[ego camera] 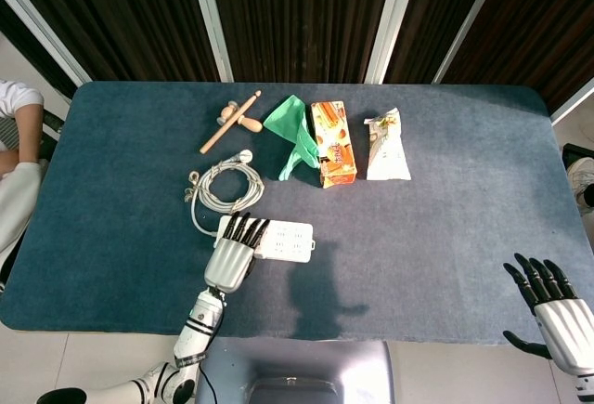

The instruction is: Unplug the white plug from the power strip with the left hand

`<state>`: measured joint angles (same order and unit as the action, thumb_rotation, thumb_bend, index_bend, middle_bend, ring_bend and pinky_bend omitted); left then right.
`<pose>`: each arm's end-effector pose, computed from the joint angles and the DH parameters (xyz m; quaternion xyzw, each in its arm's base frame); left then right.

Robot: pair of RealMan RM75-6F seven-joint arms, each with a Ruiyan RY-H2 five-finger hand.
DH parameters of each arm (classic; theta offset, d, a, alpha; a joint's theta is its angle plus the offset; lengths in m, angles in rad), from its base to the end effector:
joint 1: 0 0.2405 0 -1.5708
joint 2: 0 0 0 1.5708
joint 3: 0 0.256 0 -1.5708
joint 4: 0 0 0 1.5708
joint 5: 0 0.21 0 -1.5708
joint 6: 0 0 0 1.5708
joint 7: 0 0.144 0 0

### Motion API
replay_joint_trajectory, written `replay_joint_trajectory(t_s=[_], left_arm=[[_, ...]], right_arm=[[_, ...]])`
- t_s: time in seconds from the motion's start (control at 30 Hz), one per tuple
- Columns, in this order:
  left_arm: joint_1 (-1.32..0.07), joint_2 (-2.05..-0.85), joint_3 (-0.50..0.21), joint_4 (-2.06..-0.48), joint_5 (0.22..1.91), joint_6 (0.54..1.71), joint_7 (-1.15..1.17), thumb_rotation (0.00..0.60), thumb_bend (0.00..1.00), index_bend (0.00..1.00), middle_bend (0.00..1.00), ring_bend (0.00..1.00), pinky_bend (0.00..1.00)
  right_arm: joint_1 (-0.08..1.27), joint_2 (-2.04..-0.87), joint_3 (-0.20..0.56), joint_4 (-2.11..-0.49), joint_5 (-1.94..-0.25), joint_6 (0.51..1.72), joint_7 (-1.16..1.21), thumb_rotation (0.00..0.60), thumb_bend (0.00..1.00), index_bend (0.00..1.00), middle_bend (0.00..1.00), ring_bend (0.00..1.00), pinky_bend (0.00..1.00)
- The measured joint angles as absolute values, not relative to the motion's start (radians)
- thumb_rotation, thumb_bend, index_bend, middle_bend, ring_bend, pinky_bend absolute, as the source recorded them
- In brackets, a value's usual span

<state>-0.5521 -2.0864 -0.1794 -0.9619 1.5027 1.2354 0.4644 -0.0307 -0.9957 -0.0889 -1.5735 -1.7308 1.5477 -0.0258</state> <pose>-0.1402 0.2863 -0.1172 -0.7240 -0.2487 -0.4144 0.4921 -0.3211 -0.1128 0.1781 0.6845 -0.3478 0.3153 0.5577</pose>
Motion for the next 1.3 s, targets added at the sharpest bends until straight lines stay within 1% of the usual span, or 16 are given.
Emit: replay_joint_trajectory(t_s=[0.47,0.63,0.97,1.3], left_arm=[[-0.565,-2.093,-0.184,-1.032,1.450,1.214,0.500,0.600,0.37,0.00,0.14,0.06,0.09],[-0.572,-2.101,-0.187,-1.034,1.435,1.212,0.527,0.600,0.37,0.01,0.14,0.06,0.09],[-0.581,-2.116,-0.184,-1.018,1.430,1.226,0.520,0.600,0.37,0.10,0.23,0.12,0.10],[-0.589,-2.133,-0.191,-1.018,1.408,1.223,0.532,0.600,0.38,0.14,0.29,0.14,0.11]], right_arm=[[-0.030,-0.991,-0.091,-1.568,-1.733,1.554,-0.010,0.600,0.25,0.00,0.00,0.00,0.00],[-0.031,-0.989,-0.093,-1.567,-1.737,1.557,-0.006,0.600,0.25,0.00,0.00,0.00,0.00],[-0.031,-0.986,-0.094,-1.566,-1.738,1.560,0.002,0.600,0.25,0.00,0.00,0.00,0.00],[-0.030,-0.986,-0.095,-1.566,-1.739,1.560,0.001,0.600,0.25,0.00,0.00,0.00,0.00]])
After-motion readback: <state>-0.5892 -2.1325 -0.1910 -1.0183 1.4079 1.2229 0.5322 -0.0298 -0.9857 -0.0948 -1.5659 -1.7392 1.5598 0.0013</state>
